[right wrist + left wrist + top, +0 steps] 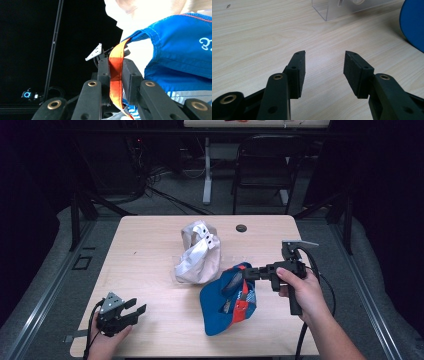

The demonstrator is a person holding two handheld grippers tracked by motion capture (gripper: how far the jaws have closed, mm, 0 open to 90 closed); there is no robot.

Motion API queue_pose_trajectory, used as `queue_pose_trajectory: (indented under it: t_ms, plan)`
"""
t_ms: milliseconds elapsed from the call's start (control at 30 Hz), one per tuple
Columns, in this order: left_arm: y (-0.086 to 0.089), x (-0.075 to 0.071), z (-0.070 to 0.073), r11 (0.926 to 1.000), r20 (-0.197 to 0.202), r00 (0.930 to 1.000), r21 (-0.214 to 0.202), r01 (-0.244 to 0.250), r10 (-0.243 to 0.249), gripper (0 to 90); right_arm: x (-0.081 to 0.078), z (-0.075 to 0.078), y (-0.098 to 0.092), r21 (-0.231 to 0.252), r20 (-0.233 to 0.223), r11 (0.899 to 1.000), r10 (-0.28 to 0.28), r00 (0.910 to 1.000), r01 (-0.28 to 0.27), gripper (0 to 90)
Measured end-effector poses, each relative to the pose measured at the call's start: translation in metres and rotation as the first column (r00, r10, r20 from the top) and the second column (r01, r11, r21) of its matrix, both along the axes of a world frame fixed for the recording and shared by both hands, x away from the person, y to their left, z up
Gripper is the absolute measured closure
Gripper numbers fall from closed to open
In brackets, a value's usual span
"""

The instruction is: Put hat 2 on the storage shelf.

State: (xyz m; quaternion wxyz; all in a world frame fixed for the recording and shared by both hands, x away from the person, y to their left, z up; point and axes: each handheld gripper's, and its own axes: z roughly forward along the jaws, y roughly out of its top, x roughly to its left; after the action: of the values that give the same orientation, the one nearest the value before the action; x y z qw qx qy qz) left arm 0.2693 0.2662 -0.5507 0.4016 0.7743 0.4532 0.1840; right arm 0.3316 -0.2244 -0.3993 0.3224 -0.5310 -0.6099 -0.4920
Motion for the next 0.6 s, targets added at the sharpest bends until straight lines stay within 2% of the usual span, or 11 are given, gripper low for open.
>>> queue_pose_trajectory:
  t_ms: [100, 300, 600]
  plan:
    - [0.0, -0.001, 0.001, 1.0, -0.002, 1.0, 0.002, -0.002, 0.002, 52.6, 0.002, 0.008, 0.0, 0.006, -0.002, 1.0, 0.003, 1.0, -0.003, 78.0]
    - [0.0, 0.0, 0.0, 1.0, 0.011, 0.9999, -0.005, -0.005, 0.005, 52.6, 0.004, 0.025, -0.005, 0.001, 0.005, 1.0, -0.03, 0.9995, 0.03, 78.1]
    - [0.0, 0.0, 0.0, 1.0, 0.009, 0.9999, -0.005, -0.006, 0.006, 52.3, 0.007, 0.035, -0.021, -0.024, 0.013, 0.996, -0.082, 0.9966, 0.082, 78.1]
